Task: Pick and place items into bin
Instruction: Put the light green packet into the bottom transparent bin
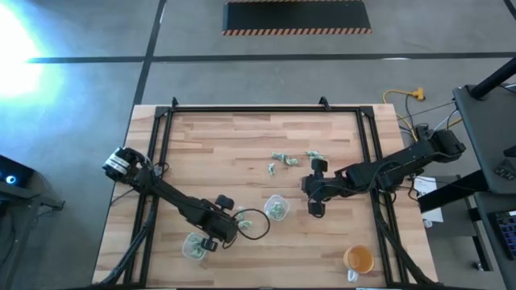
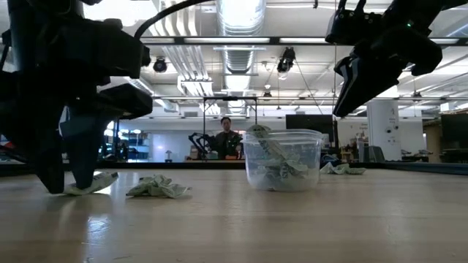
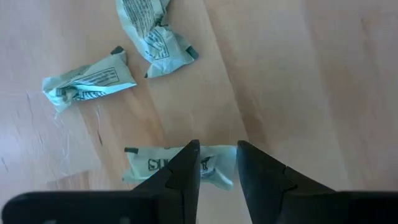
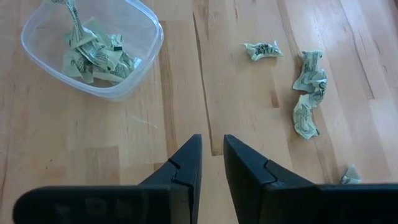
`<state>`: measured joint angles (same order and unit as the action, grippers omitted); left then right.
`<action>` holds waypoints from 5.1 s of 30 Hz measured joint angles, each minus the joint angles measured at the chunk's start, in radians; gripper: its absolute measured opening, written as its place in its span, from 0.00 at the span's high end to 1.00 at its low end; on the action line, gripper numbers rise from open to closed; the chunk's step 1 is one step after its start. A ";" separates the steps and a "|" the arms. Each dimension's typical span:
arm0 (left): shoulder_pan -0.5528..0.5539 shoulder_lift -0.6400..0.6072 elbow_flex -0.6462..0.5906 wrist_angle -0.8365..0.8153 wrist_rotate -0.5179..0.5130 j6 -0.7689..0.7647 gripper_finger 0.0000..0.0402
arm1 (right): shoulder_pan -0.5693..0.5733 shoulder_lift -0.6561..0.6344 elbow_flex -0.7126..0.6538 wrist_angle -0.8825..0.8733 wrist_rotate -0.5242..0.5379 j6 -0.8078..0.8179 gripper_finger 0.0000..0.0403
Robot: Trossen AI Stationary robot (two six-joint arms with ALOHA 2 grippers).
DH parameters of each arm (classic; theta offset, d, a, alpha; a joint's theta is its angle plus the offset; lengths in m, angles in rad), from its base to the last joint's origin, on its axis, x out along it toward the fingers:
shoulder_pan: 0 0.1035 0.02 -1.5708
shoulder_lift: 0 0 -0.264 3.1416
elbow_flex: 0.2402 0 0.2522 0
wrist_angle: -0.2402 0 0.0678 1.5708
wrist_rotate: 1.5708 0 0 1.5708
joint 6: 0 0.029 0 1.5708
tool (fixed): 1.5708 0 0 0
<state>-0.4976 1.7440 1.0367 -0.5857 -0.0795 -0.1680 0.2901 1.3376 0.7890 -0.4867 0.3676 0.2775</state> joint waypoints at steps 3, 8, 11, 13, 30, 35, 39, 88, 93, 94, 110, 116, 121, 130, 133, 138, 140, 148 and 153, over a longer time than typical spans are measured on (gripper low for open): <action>0.003 0.000 0.000 -0.001 0.000 0.000 0.78 | 0.000 0.000 0.000 0.004 0.000 0.000 0.86; 0.007 -0.007 -0.001 -0.021 -0.006 0.000 0.78 | 0.000 0.000 0.000 0.004 0.001 0.000 0.86; 0.008 -0.007 -0.002 -0.042 -0.013 0.000 0.79 | 0.000 0.000 0.000 0.005 0.000 0.000 0.86; 0.008 -0.007 -0.003 -0.038 -0.020 0.001 0.81 | 0.000 0.000 0.000 0.005 0.001 0.000 0.86; 0.014 -0.030 0.085 -0.162 -0.117 -0.037 0.88 | 0.000 0.000 0.000 0.006 0.001 0.000 0.86; 0.028 -0.030 0.077 -0.165 -0.104 -0.063 0.75 | 0.000 0.000 -0.006 0.007 0.001 0.004 0.86; 0.045 -0.030 0.071 -0.166 -0.087 -0.105 0.63 | 0.000 0.000 -0.008 0.015 0.001 0.004 0.86; 0.150 -0.030 -0.014 -0.078 0.047 -0.077 0.65 | 0.000 0.000 -0.008 0.029 0.001 0.000 0.86; 0.150 -0.030 -0.017 -0.079 0.047 -0.057 0.76 | 0.000 0.000 -0.008 0.029 0.001 0.000 0.86; 0.150 -0.030 -0.018 -0.078 0.047 -0.057 0.78 | 0.000 0.000 -0.008 0.029 0.001 0.000 0.86; 0.151 -0.030 -0.022 -0.093 0.047 -0.024 0.94 | 0.000 0.000 -0.008 0.029 0.001 0.000 0.86; 0.151 -0.030 0.004 -0.165 0.046 -0.003 1.00 | 0.000 0.000 -0.008 0.029 0.001 0.000 0.86; 0.151 -0.030 0.029 -0.203 0.046 0.018 1.00 | 0.000 0.000 -0.008 0.029 0.000 0.000 0.86; 0.151 -0.030 0.094 -0.311 0.045 0.020 1.00 | 0.000 0.000 -0.008 0.029 0.001 0.000 0.86; 0.150 -0.030 0.122 -0.355 0.045 0.018 1.00 | 0.000 0.000 -0.008 0.029 0.001 0.000 0.86; 0.149 -0.030 0.168 -0.416 0.045 -0.007 1.00 | 0.000 0.000 -0.008 0.029 0.001 0.000 0.86; 0.147 -0.030 0.186 -0.449 0.045 -0.017 1.00 | 0.000 0.000 -0.008 0.029 0.001 0.000 0.86; 0.112 -0.034 0.233 -0.570 0.049 -0.127 1.00 | 0.000 0.000 -0.011 0.028 0.000 0.000 0.86; 0.057 -0.061 0.234 -0.620 0.106 -0.221 1.00 | 0.000 0.000 -0.013 0.028 0.000 0.000 0.86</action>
<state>-0.4404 1.6831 1.2709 -1.2059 0.0261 -0.3890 0.2899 1.3380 0.7757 -0.4583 0.3679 0.2775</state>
